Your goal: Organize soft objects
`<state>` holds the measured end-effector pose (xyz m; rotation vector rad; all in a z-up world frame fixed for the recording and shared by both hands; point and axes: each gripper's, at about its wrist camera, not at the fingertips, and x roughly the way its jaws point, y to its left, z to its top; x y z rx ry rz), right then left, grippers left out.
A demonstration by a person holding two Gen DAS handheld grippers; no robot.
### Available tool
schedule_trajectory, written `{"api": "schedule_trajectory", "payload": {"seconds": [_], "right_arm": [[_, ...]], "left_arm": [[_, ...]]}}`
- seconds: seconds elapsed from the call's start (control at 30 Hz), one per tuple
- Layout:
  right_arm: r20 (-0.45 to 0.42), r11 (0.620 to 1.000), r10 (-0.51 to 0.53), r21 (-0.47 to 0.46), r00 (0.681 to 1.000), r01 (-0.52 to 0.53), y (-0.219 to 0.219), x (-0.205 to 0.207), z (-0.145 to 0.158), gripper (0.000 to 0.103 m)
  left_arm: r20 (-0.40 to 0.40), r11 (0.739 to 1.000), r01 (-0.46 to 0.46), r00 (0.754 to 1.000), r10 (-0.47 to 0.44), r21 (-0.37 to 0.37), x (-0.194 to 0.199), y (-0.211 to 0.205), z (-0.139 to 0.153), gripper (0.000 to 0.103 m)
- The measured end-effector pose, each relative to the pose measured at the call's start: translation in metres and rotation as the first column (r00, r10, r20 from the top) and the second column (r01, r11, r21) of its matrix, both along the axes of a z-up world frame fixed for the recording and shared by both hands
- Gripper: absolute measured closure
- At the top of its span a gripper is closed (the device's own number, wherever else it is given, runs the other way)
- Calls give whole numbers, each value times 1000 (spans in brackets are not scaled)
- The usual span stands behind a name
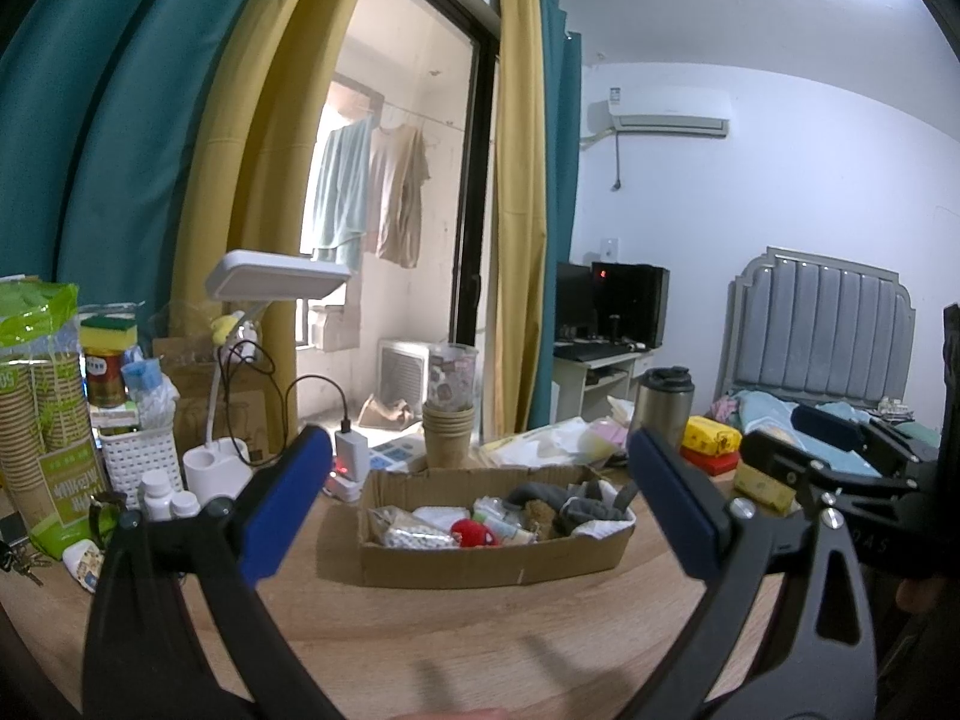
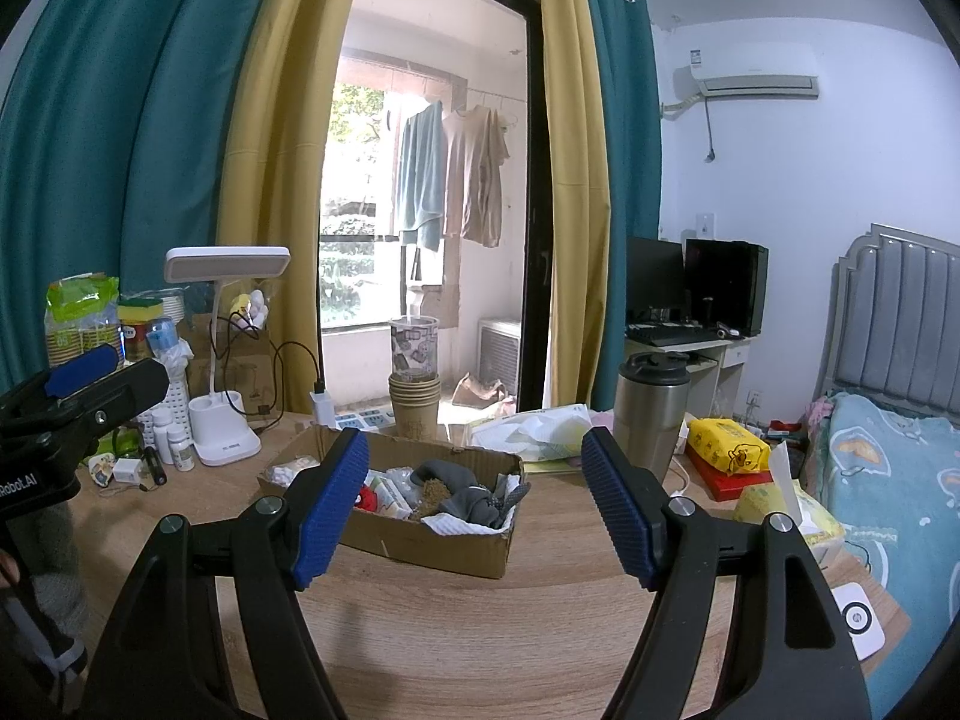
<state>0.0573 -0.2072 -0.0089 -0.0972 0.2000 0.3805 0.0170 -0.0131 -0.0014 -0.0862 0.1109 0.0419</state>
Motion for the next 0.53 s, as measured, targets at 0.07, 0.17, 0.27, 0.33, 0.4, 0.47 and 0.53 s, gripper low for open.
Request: {"api": "schedule_trajectory", "payload": {"seconds": [0.07,0.17,0.27,0.33,0.4,0.47,0.53], "right_arm": [[0,1000,0,-2,1000,0,0,1,0,27],[-1,1000,0,-1,1000,0,0,1,0,27],[0,1000,0,-1,1000,0,0,1,0,26],[0,1000,0,-1,1000,0,0,0,0,26],[-1,1000,1,-1,1000,-1,0,1,0,27],[-2,1000,1,-1,1000,-1,0,1,0,27],[-2,1000,1,-2,1000,-1,0,0,0,27]], "left_arm": [[0,1000,0,1000,0,-1,0,0,0,3],[-2,1000,-1,1000,1,0,0,0,0,3],[-9,1000,-4,1000,4,0,-1,0,-3,3],[-11,1000,-3,1000,3,-1,-2,-1,-4,3],[-13,1000,1,1000,-1,1,-3,-2,-5,3],[-19,1000,11,1000,-11,7,-1,-5,-6,3],[-21,1000,17,1000,-17,11,-1,-8,-6,3]]}}
